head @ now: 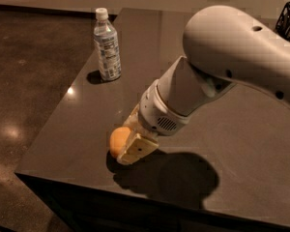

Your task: Move orange near water bottle

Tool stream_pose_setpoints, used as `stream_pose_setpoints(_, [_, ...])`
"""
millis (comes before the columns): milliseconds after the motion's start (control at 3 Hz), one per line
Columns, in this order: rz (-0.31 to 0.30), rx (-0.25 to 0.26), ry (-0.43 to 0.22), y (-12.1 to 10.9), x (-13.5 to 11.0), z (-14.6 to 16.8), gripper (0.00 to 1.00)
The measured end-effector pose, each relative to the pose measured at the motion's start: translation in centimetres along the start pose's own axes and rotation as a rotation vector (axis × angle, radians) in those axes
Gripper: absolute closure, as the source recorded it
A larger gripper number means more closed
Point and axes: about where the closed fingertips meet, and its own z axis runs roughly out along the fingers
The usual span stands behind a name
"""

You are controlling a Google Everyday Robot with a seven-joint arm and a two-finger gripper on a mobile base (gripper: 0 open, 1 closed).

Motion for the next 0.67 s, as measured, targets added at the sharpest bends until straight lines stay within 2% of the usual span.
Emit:
stream_pose_setpoints(333, [0.042, 0.056, -0.010, -2.5, -0.1, -2.0, 0.88])
stream_pose_setpoints(667, [0.099, 0.154, -0.013, -6.6, 0.0, -4.9, 1.00])
